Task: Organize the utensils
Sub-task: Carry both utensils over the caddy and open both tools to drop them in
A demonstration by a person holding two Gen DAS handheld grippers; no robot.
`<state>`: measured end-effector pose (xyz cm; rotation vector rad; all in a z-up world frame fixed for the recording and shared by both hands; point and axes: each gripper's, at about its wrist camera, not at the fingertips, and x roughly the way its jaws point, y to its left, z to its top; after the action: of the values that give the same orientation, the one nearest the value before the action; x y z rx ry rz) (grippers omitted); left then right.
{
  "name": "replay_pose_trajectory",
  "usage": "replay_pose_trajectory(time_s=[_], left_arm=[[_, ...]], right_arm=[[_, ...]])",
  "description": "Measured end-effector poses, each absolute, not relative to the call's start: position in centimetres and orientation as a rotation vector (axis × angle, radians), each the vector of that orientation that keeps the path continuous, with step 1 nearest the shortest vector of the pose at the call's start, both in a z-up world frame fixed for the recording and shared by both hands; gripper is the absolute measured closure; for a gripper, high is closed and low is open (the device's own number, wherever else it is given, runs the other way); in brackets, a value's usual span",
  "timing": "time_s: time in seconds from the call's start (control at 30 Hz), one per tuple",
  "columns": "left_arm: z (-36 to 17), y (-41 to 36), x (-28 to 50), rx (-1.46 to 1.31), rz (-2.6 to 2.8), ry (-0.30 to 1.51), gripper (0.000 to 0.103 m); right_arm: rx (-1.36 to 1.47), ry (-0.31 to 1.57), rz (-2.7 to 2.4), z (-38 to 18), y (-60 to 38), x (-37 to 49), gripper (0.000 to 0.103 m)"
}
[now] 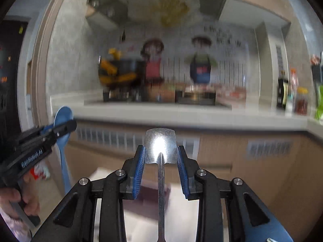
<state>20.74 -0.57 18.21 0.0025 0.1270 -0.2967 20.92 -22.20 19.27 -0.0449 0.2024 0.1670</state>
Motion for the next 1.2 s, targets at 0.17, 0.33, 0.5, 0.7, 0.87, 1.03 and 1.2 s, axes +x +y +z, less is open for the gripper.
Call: replay_pose_trajectory(time_s=[0.17, 0.33, 0.5, 0.7, 0.87, 1.03, 1.2], left_arm=[[20.8, -0.6, 24.1, -0.003, -0.233, 0.009, 0.092], [19.7, -0.5, 28.6, 0.01, -0.195, -0.016, 0.092], [15.9, -1.0, 34.6, 0.0, -0.206, 0.09, 0.092], [10.5, -1.6, 39.2, 0.009, -0.205, 0.189, 0.092], [6.9, -2.2, 40.4, 0.03, -0.206, 0.236, 0.092], [4.4, -2.5, 40.6, 0.05, -0.25, 0.299, 0.085], [3.8, -2.5, 38.9, 0.07, -0.264, 0.35, 0.053]], right_arm=[[-0.022, 0.206, 0.162, 19.8, -22.1, 26.0, 0.074], [-0.011, 0.23, 0.149, 16.9, -21.1, 30.6, 0.074], [0.005, 0.268, 0.151, 13.1, -20.5, 34.7, 0.074], [-0.003, 0.323, 0.188, 8.7, -19.7, 38.3, 0.074], [0.013, 0.366, 0.208, 5.6, -19.7, 39.5, 0.074], [-0.038, 0.415, 0.205, 3.5, -19.5, 38.4, 0.068], [-0.065, 0.418, 0.185, 3.6, -20.3, 34.7, 0.034]])
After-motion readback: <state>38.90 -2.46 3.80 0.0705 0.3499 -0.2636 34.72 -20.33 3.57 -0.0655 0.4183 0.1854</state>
